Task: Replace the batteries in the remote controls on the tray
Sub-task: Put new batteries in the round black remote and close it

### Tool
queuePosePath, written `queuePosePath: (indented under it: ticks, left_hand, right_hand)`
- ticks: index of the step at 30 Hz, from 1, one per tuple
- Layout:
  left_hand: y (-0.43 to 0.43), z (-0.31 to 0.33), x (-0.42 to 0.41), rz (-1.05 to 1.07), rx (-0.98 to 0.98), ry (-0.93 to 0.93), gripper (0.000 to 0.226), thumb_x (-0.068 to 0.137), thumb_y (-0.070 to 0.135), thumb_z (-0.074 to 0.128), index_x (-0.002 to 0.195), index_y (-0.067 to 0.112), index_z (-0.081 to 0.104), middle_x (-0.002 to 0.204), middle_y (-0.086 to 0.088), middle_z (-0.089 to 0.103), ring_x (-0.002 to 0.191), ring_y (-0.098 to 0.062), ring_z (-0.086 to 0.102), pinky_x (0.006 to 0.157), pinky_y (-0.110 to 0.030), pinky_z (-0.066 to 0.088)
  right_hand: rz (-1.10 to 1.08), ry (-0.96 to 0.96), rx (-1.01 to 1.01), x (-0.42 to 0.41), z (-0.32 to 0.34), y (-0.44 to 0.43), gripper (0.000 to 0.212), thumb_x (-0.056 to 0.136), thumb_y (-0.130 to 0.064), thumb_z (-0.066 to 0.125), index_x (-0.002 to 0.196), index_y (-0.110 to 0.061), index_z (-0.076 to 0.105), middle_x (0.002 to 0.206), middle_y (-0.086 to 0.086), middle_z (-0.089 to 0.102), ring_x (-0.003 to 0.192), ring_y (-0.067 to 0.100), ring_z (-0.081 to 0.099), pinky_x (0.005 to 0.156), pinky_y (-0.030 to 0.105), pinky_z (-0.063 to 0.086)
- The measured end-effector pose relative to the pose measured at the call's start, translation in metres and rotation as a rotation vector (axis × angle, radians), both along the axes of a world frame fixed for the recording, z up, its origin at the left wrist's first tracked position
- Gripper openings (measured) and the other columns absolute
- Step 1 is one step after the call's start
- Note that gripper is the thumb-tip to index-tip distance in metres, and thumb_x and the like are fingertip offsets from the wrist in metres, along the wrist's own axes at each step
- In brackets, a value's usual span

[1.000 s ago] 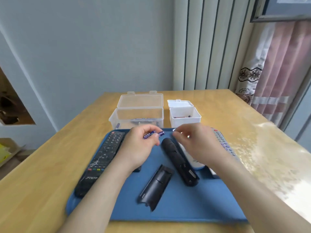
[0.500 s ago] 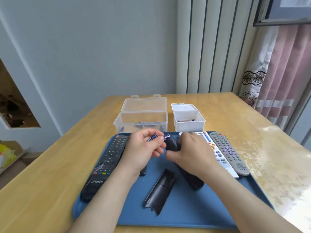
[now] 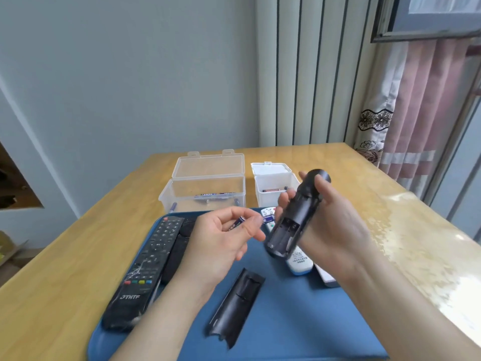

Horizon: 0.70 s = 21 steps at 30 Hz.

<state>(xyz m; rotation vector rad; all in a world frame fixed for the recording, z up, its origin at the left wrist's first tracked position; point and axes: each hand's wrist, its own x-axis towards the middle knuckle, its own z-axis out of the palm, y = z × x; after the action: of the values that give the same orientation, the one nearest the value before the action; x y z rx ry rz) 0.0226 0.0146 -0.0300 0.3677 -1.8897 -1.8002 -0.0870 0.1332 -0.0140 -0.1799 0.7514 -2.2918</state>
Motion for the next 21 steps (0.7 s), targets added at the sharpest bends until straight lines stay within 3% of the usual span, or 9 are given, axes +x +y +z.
queuePosePath:
  ticks: [4, 11, 13, 15, 18, 21]
  left_hand:
    - [0.006, 0.002, 0.001, 0.078, -0.25, 0.075, 0.007, 0.081, 0.015, 0.075, 0.079, 0.016, 0.069, 0.069, 0.001, 0.072, 0.057, -0.011, 0.06, 0.061, -0.022, 0.052]
    - [0.007, -0.002, 0.002, 0.078, -0.409, -0.009, 0.012, 0.087, 0.026, 0.069, 0.08, 0.025, 0.06, 0.065, 0.001, 0.072, 0.067, -0.032, 0.062, 0.058, -0.029, 0.045]
    - [0.006, -0.001, 0.003, 0.133, -0.512, 0.046, 0.013, 0.086, 0.028, 0.071, 0.078, 0.025, 0.061, 0.064, 0.008, 0.07, 0.06, -0.021, 0.06, 0.055, -0.025, 0.045]
    - [0.005, 0.001, 0.007, 0.222, -0.684, 0.116, 0.012, 0.084, 0.033, 0.071, 0.077, 0.027, 0.062, 0.06, 0.015, 0.062, 0.053, -0.008, 0.052, 0.051, -0.013, 0.036]
    - [0.01, 0.001, 0.008, 0.197, -0.821, 0.136, 0.011, 0.082, 0.035, 0.068, 0.079, 0.027, 0.063, 0.055, 0.01, 0.049, 0.048, -0.008, 0.04, 0.047, -0.013, 0.027]
    - [0.018, -0.006, 0.005, 0.135, -0.881, 0.089, 0.014, 0.082, 0.037, 0.069, 0.082, 0.026, 0.06, 0.059, 0.003, 0.049, 0.051, -0.013, 0.041, 0.046, -0.022, 0.032]
  right_hand:
    - [-0.06, 0.051, -0.018, 0.004, 0.002, -0.001, 0.027, 0.1, -0.042, 0.045, 0.118, -0.028, 0.058, 0.082, 0.005, 0.062, 0.074, 0.019, 0.069, 0.081, 0.037, 0.048]
    - [-0.121, 0.139, -0.039, 0.004, -0.004, -0.003, 0.026, 0.098, -0.045, 0.047, 0.119, -0.033, 0.057, 0.084, 0.004, 0.065, 0.084, 0.021, 0.069, 0.086, 0.038, 0.045]
    - [-0.15, 0.179, -0.006, 0.003, -0.004, -0.002, 0.025, 0.098, -0.045, 0.045, 0.119, -0.035, 0.056, 0.085, 0.003, 0.067, 0.085, 0.018, 0.07, 0.089, 0.038, 0.046]
    - [-0.174, 0.204, 0.027, 0.003, -0.003, -0.001, 0.023, 0.099, -0.044, 0.044, 0.117, -0.036, 0.055, 0.086, 0.002, 0.068, 0.086, 0.016, 0.071, 0.092, 0.039, 0.046]
    - [-0.186, 0.209, 0.024, 0.003, -0.003, -0.001, 0.024, 0.099, -0.043, 0.044, 0.118, -0.033, 0.055, 0.084, 0.003, 0.068, 0.086, 0.017, 0.07, 0.093, 0.038, 0.047]
    - [-0.187, 0.201, 0.033, 0.003, -0.005, -0.002, 0.026, 0.099, -0.042, 0.045, 0.12, -0.032, 0.055, 0.084, 0.003, 0.068, 0.086, 0.017, 0.069, 0.092, 0.036, 0.048]
